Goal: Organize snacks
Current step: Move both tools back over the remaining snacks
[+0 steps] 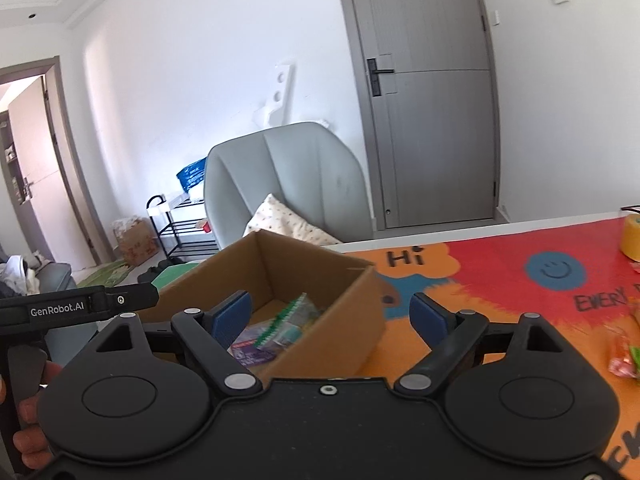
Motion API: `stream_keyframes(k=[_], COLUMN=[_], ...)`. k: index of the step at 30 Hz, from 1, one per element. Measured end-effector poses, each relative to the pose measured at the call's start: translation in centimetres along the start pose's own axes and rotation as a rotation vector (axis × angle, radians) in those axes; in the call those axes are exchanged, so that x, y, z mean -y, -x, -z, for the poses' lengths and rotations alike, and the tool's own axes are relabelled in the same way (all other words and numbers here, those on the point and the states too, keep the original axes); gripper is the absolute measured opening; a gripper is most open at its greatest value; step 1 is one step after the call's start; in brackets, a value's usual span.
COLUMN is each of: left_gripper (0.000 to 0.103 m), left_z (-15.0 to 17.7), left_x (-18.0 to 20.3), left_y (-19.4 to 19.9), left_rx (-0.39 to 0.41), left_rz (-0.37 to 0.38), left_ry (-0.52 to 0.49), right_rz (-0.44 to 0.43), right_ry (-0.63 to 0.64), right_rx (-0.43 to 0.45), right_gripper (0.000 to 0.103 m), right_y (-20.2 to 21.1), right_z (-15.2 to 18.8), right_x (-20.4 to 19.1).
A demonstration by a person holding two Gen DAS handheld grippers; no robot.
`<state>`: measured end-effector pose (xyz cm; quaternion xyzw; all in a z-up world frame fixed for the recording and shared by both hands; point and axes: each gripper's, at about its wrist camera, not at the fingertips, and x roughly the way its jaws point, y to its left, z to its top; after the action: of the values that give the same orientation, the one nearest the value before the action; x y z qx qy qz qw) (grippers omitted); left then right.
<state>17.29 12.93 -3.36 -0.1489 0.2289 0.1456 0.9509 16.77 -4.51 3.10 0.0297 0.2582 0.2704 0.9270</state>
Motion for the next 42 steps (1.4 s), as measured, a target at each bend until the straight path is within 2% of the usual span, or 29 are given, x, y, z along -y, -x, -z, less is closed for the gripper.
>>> stream_keyframes(k=[2, 7, 14, 42], left_gripper=[0.092, 0.096, 0.098, 0.098], left_z=[0.1, 0.5, 1.0, 4.9], left_x=[0.6, 2.3, 4.5, 15.2], left_y=[0.2, 0.5, 0.4, 0.4], left_rx=[0.001, 0.001, -0.023, -0.085], left_rz=[0.006, 0.031, 0.052, 0.162], left_ry=[-0.012, -0.041, -0.074, -0.192], right_rz=[0.013, 0.047, 0.078, 0.194], right_ry=[-0.009, -0.054, -0.105, -0.229], right_rx=[0.004, -0.012, -0.018, -0.006], right_gripper=[0.093, 0.093, 0.103, 0.103], right_y=[0.4, 1.1, 2.4, 8.5], right_z=[0.2, 0.9, 1.9, 5.8], right_x=[0.6, 2.2, 4.4, 13.9])
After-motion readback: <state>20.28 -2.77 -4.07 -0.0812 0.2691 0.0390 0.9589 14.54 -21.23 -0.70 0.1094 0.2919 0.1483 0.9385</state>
